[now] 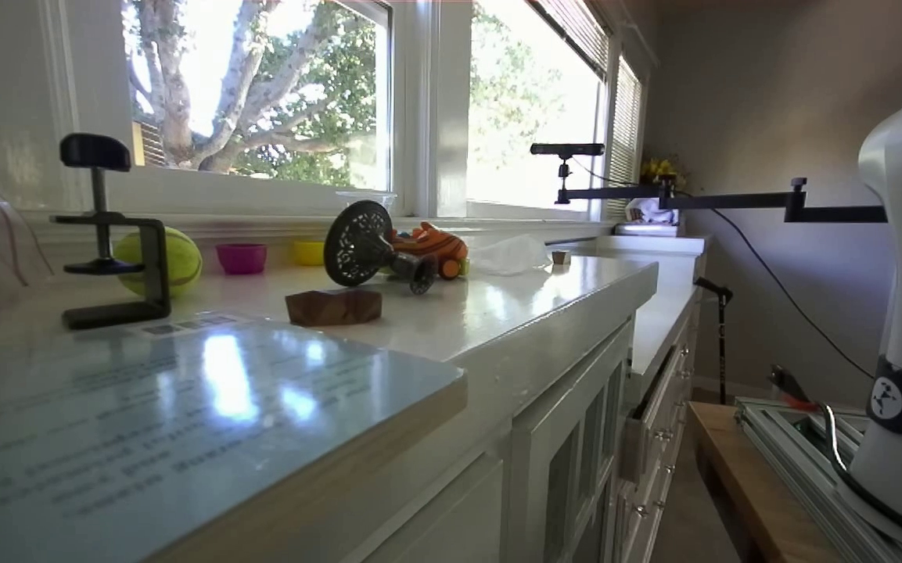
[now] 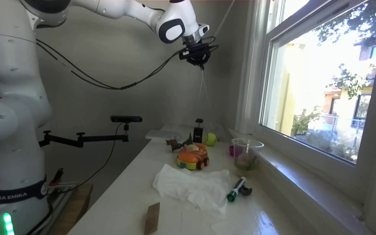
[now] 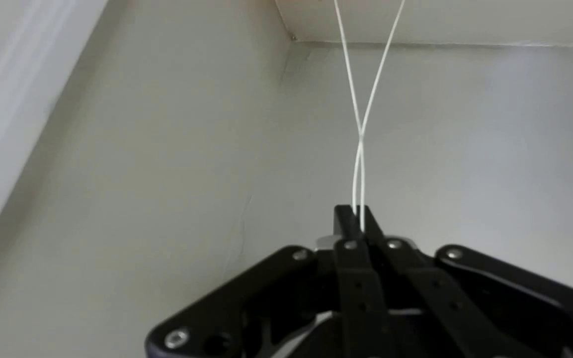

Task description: Pull the curtain cord

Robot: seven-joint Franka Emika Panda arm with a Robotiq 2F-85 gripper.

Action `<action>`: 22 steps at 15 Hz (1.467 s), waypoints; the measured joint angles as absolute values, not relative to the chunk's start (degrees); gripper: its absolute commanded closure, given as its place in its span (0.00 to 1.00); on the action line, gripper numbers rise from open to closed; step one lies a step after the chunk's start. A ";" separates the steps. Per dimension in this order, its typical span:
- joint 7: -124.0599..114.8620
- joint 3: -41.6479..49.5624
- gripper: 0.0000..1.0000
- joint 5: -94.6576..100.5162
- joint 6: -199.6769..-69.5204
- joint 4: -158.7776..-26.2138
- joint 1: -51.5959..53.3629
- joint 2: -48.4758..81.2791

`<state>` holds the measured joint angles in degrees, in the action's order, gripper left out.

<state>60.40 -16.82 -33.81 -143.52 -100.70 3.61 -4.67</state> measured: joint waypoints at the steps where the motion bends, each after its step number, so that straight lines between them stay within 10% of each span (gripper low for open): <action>1: 61.22 -16.03 1.00 -35.76 -142.26 -102.53 3.42 -6.31; 22: 63.72 -7.53 1.00 -36.42 -138.38 -106.15 12.71 -13.36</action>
<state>63.72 -7.53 -36.42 -138.38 -106.15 12.71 -13.36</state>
